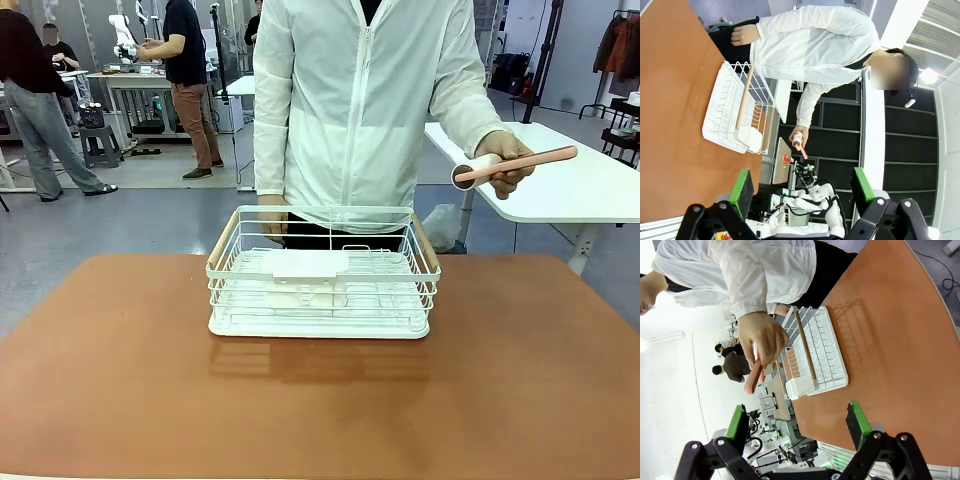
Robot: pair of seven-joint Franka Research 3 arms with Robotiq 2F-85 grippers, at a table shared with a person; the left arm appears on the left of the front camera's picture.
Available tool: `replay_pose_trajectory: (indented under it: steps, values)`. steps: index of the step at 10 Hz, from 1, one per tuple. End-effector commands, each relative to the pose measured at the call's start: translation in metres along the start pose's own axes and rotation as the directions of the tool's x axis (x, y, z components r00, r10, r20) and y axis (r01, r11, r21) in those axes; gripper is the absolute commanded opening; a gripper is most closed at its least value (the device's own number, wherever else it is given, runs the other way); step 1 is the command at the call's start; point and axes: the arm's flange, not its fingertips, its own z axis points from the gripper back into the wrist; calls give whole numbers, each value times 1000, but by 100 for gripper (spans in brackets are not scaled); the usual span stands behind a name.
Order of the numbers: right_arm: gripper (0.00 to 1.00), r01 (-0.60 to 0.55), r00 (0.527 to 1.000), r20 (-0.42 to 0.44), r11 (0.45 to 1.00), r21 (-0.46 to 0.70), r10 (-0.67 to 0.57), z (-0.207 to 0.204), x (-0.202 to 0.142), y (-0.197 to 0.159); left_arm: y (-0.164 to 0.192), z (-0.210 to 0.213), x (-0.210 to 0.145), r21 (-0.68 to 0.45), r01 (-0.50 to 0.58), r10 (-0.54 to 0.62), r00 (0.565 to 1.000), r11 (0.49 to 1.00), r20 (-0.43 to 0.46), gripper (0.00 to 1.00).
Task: Clean the table.
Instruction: Pick up the Lint Roller when the human hands it over.
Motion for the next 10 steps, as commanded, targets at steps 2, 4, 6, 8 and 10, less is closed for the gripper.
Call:
replay_pose_trajectory:
  steps: [2,4,6,8,10]
  values:
    - [100,96,995,14,995,-18,-95,1,4,12,-1,4,0,-14,7,-7,1000,1000,-9,100]
    - [100,281,960,42,956,-81,-278,-18,-36,52,-1,4,0,-14,7,-7,1000,1000,-9,100]
    - [100,244,968,95,963,-116,-233,-68,-79,89,-1,4,0,-14,7,-7,1000,1000,-9,100]
    - [100,272,960,110,953,-133,-259,-106,-103,113,-1,4,0,-14,7,-7,1000,1000,-9,100]
    - [100,355,929,158,928,-117,-335,-129,-126,129,-1,4,0,-14,7,-7,1000,1000,-9,100]
